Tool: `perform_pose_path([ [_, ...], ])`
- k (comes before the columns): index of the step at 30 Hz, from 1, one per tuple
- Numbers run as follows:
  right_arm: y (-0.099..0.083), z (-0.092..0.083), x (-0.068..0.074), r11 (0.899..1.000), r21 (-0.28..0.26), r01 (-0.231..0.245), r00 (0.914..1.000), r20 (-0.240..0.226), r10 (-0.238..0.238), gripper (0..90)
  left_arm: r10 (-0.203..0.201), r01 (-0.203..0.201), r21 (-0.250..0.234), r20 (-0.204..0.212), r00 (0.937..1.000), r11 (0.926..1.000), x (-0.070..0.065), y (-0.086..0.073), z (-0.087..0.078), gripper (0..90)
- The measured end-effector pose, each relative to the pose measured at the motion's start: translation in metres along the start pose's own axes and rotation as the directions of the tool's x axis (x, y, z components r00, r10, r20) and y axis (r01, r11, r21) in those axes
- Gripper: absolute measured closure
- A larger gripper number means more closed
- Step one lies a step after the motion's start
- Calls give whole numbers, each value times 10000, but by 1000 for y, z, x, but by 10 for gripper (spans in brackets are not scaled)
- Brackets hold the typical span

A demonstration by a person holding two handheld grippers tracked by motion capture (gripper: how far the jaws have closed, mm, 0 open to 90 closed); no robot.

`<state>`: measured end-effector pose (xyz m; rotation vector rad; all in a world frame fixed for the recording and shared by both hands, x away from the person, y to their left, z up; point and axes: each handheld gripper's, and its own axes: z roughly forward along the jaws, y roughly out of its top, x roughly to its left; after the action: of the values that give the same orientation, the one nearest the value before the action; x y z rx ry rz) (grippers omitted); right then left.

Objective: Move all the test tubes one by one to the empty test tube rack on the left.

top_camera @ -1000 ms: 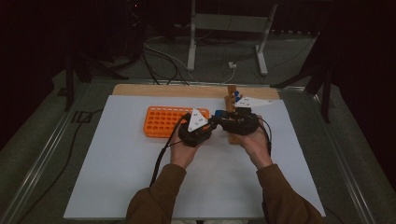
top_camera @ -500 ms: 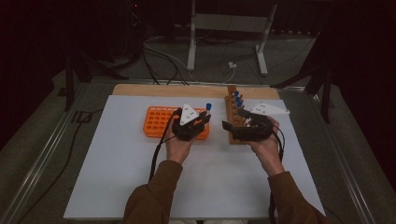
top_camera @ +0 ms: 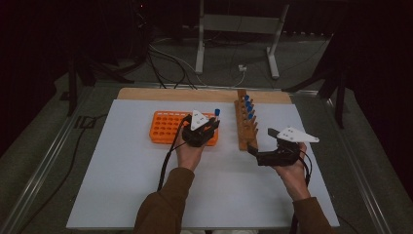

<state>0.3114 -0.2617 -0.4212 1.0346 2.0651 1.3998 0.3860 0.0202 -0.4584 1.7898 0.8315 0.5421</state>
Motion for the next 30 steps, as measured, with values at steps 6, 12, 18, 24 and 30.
perform_pose_path([
  [6,-16,-11,-6,9995,-73,-309,9995,42,309,0,-132,140,338,-237,9996,9993,2,-13,10,784],
  [12,-20,-12,-9,9993,-66,-369,9993,25,370,0,2,31,981,-336,9994,9952,4,-27,16,784],
  [18,-22,-11,-8,9991,-28,-433,9991,-15,433,0,119,-76,1362,-305,9995,9906,4,-35,18,788],
  [24,-23,-9,-8,9989,22,-458,9989,-35,458,0,260,-196,1634,-371,9990,9864,1,-39,21,788],
  [30,-23,-9,-7,9989,16,-463,9989,-65,463,0,-185,203,1626,-124,9998,9865,4,-40,20,714],
])
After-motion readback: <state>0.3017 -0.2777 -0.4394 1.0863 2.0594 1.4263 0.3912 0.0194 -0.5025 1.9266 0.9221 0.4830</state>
